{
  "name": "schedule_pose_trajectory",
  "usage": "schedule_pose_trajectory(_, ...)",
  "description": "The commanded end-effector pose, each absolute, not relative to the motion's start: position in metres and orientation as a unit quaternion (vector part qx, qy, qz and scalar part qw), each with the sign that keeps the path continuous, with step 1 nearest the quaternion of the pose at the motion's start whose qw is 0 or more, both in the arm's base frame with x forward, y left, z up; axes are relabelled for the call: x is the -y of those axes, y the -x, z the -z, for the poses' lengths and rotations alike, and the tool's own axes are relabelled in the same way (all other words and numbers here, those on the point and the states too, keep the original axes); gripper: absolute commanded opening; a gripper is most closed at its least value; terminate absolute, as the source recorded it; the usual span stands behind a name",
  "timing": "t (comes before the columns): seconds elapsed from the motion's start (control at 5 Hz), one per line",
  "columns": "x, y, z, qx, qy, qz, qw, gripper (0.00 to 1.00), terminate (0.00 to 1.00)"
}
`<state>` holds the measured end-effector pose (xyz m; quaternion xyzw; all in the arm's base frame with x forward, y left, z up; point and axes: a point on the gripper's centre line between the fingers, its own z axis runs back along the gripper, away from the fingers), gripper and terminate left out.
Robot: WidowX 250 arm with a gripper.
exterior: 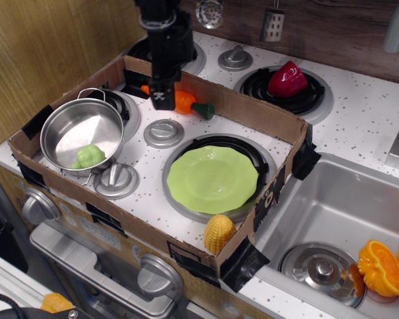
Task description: Take carrot off plate
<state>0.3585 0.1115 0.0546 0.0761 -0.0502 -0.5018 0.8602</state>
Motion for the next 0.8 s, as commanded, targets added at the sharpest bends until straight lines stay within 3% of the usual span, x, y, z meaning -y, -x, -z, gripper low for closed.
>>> schedule_pose_trajectory(0.0, -0.070, -0.365, -0.114, 0.075, -0.109, 0.348, 0.928, 1.00, 0.00)
schedule_pose_trajectory(0.4, -0.062, -0.355, -0.113, 0.088, -0.096, 0.301, 0.945, 1.00, 0.00)
schedule_pose_trajectory(0.6, -0.062, -0.355, -0.113, 0.088, -0.096, 0.301, 0.945, 1.00, 1.00)
